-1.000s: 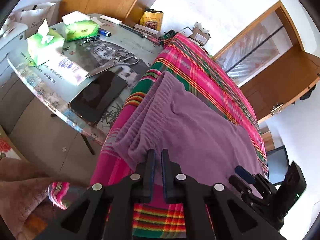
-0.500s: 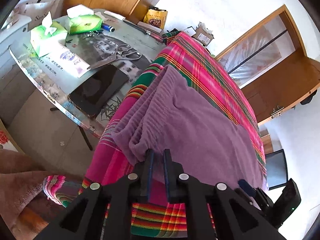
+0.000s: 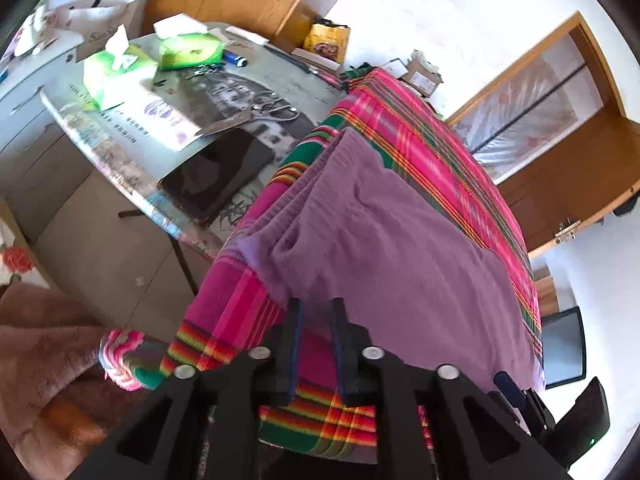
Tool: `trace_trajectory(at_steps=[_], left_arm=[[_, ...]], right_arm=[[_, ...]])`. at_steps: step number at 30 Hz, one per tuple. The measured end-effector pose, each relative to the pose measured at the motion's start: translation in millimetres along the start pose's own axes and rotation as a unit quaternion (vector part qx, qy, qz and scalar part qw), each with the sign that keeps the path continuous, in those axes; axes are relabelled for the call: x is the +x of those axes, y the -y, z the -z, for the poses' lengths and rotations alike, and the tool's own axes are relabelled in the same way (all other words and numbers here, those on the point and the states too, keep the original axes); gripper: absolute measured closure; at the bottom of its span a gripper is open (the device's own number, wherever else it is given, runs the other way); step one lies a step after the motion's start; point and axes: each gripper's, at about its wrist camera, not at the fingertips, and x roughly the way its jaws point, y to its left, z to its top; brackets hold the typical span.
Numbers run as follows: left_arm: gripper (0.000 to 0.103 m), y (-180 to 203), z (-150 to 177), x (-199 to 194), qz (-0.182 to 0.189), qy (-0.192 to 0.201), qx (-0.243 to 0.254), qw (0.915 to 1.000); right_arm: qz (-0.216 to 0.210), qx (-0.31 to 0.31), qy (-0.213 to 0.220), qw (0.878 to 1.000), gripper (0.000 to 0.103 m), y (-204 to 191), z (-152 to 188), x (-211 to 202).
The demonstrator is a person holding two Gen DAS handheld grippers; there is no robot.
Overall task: Fold clothes
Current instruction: 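Move both open grippers toward the folded fleece waistband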
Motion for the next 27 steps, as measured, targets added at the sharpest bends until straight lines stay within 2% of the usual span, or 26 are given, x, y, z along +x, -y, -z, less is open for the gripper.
trace_trajectory(at_steps=[4,8,16,19,23,27], left_arm=[[0.08,-8,4,-2,0.007,-0.001,-0.021,0.9997],[0.079,-16,5,-4,0.019,0.003,-0.046,0.9987],[0.076,-24,5,-11,0.082,0.025,-0.09,0.9922],[0.07,-27,2,-11,0.076,0.038,-0.098,0.9915],[0.07,-33,0,-7,0.071,0.039,-0.119,0.9896],[0.07,-30,-1,-6,0.054,0.048,-0.103,0.9921]], right_arm=[[0.011,-0.012,-0.024,1.0,0.064,-7,4,14],[0.014,-0.01,-0.02,1.0,0.065,-6,3,14],[-0.003,-0.012,-0.007,1.0,0.064,-19,-3,17],[-0.011,-0.016,-0.007,1.0,0.064,-26,-6,22],[-0.027,-0.031,0.001,0.999,0.064,-32,-19,26],[-0.038,-0.059,0.016,0.997,0.064,-33,-48,28]])
